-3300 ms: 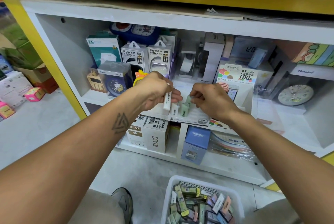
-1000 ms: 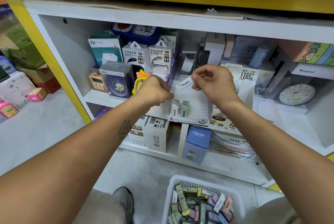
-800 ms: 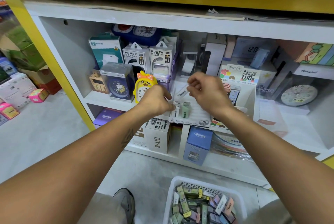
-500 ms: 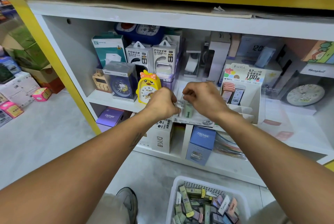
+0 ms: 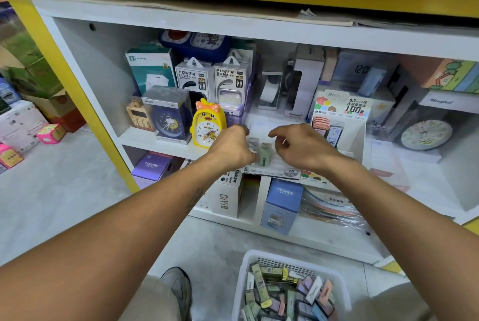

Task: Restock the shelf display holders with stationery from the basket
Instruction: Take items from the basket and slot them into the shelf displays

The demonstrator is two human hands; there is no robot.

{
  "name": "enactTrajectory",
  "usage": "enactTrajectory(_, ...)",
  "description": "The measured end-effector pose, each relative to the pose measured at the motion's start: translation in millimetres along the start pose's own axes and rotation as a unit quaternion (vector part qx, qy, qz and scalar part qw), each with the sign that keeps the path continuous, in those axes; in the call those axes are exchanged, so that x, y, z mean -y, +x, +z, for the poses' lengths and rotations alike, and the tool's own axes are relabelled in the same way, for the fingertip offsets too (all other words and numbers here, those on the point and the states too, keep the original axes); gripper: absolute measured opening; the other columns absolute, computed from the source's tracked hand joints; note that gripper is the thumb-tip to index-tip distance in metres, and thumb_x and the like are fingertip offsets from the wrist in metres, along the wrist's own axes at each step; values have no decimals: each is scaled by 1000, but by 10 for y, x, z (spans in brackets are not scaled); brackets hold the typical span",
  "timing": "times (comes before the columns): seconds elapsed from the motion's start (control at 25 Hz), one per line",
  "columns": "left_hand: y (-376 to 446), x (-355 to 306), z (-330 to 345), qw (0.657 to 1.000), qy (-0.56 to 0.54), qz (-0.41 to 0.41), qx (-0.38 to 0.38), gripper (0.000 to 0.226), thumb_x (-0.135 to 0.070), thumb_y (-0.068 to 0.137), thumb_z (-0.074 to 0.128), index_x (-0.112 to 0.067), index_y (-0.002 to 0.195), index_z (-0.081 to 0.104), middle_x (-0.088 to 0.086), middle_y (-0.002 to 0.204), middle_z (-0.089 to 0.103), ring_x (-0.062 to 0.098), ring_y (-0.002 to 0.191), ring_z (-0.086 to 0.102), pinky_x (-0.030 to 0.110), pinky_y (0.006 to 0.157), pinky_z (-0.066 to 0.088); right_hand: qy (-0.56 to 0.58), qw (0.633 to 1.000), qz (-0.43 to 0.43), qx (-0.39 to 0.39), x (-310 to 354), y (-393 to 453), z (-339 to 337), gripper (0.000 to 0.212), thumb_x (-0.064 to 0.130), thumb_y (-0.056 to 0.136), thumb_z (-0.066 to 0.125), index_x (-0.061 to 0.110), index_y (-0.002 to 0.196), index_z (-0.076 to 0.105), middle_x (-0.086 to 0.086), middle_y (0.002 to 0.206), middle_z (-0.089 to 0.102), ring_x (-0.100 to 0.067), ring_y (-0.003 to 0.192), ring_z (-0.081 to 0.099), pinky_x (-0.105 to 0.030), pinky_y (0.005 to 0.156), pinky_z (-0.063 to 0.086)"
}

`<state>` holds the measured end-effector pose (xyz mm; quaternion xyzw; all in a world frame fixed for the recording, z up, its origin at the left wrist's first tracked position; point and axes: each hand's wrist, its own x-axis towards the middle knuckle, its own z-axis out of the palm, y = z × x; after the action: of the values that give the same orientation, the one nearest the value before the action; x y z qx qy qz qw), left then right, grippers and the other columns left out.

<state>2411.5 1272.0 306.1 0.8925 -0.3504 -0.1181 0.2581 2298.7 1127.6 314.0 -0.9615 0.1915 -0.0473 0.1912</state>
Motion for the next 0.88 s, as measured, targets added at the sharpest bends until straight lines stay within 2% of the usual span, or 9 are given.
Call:
enactTrajectory(0.08, -21, -23, 28, 1000, 18, 12, -9, 49, -26, 78, 77, -8, 120, 62, 11, 105, 67, 32, 97, 61, 34, 74, 51, -63, 996, 27, 54, -42, -94, -31, 44, 37, 94, 58, 30, 137, 55, -2, 131, 62, -25, 114, 61, -36, 94, 52)
enactTrajectory(0.16, -27, -31, 70, 1000, 16, 20, 7, 47, -22, 79, 74, -7, 121, 61, 10, 102, 67, 30, 92, 63, 33, 72, 52, -124, 986, 30, 105, -34, -181, 10, 48, 38, 92, 64, 25, 137, 55, -7, 133, 59, -30, 117, 59, -40, 95, 51)
enactTrajectory(0.24, -18, -35, 103, 999, 20, 26, 18, 43, -20, 80, 72, -8, 120, 61, 11, 106, 69, 29, 89, 63, 32, 69, 52, -160, 980, 5, 120, -10, -250, 101, 42, 23, 92, 65, 19, 134, 56, -14, 130, 59, -35, 115, 60, -42, 94, 52)
enactTrajectory(0.36, -2, -27, 115, 999, 16, 25, 12, 47, -18, 82, 71, -8, 125, 59, 13, 112, 68, 31, 93, 64, 33, 72, 53, -180, 979, -27, 91, 17, -283, 206, 44, -3, 87, 54, 13, 129, 59, -20, 120, 60, -39, 106, 62, -38, 84, 54)
enactTrajectory(0.48, 13, -35, 105, 1000, 13, 19, 10, 50, -18, 81, 72, -7, 127, 57, 14, 114, 68, 32, 99, 64, 34, 78, 54, -174, 981, -26, 80, 16, -245, 229, 46, -7, 84, 51, 14, 124, 61, -18, 111, 61, -37, 97, 62, -31, 70, 45)
enactTrajectory(0.6, 4, -83, 70, 999, 31, 0, 17, 49, -16, 79, 72, -6, 124, 55, 13, 108, 66, 30, 91, 61, 34, 69, 50, -143, 988, -19, 63, 40, -277, 164, 45, -2, 85, 52, 16, 125, 62, -17, 117, 62, -36, 102, 63, -34, 78, 53)
enactTrajectory(0.72, -136, -151, 8, 998, 44, -20, -34, 39, -11, 80, 68, -9, 115, 51, 13, 107, 61, 34, 91, 59, 36, 69, 46, -89, 995, -33, -17, 110, -467, 59, 41, 6, 87, 52, 20, 123, 66, -12, 119, 68, -31, 105, 64, -38, 88, 56)
enactTrajectory(0.8, -306, -221, 35, 995, 52, 13, -82, 36, -11, 80, 65, -9, 114, 52, 14, 111, 60, 38, 99, 59, 39, 73, 48, -17, 998, -20, -56, 121, -652, 16, 35, 9, 88, 54, 19, 116, 72, -7, 114, 73, -24, 105, 65, -34, 91, 54)
enactTrajectory(0.88, -548, -293, 208, 995, 55, 68, -56, 30, -14, 78, 64, -12, 107, 57, 12, 105, 66, 35, 98, 61, 40, 78, 52, 53, 998, 17, -24, 66, -918, 90, 30, 8, 87, 56, 18, 107, 76, -2, 105, 75, -18, 100, 67, -24, 84, 51)
